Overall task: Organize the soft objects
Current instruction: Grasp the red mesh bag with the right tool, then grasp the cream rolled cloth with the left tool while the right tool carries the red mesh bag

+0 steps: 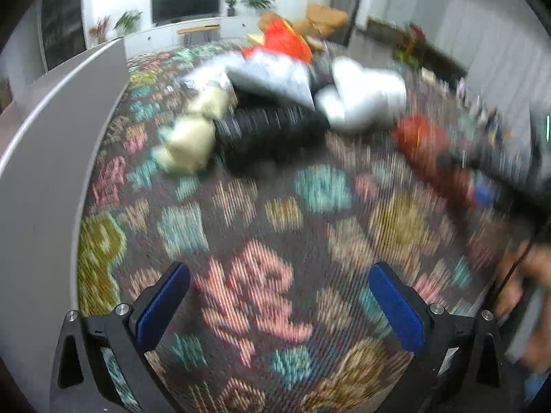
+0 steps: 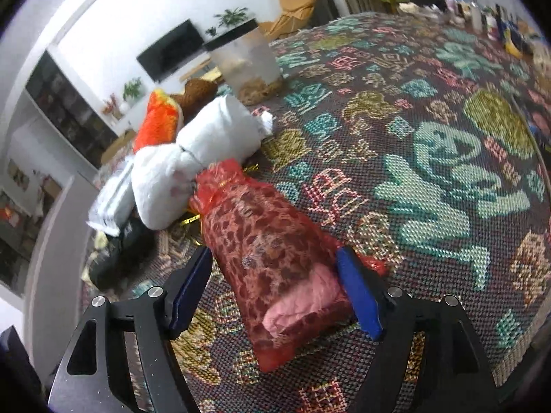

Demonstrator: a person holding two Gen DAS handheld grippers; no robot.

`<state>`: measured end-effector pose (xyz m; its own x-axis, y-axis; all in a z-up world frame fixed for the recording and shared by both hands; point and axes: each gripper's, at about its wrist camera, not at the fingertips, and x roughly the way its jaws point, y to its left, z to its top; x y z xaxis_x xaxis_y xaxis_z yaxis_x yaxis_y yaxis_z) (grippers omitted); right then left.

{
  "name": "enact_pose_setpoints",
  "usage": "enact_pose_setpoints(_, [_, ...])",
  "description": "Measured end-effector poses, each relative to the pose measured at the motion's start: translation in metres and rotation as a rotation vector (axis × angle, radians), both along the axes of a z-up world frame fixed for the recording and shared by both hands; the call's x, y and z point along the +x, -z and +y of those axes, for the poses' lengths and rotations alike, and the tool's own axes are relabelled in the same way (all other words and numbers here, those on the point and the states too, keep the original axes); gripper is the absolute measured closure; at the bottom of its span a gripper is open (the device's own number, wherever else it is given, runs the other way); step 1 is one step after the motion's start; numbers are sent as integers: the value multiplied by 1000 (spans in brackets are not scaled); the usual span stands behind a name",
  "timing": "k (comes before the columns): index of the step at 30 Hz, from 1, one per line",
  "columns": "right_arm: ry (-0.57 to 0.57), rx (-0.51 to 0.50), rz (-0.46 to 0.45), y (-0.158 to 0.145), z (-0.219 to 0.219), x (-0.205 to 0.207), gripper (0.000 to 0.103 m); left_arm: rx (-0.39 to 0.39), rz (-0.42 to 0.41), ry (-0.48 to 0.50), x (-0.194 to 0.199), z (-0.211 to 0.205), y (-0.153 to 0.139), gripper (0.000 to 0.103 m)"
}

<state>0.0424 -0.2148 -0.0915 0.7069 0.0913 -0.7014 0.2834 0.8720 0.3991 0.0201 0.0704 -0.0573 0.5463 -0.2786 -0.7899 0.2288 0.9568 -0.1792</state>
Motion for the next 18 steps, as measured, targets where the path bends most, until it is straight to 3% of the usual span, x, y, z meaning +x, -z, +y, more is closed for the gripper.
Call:
enact_pose_setpoints(3, [18,24,-11,0,-3,-4,25,-32,-26,-74,33,16,-33,0])
enact_pose_setpoints(7, [18,21,-20,-3,-2,-5,25,-36,53,-154,92,34,-47,1])
enact_pose_setpoints(9, [19,22,-34,-5,-2,-6,25,21,91,-174,120,37,-37,10])
enact_pose_setpoints(12, [7,53,-55,-7,-5,-9,23,101,166,-156,155,35,-5,12])
enact_pose_setpoints(16, [-55,141,8,-10,-12,1,22,70,216,-157,173,38,23,12])
enact_pose_setpoints(17, [-87,128,26,-13,-11,6,22,86,195,-149,173,36,23,15])
enact_pose_setpoints(18, [-131,93,43,-18,-8,13,22,125,192,-130,174,32,25,26])
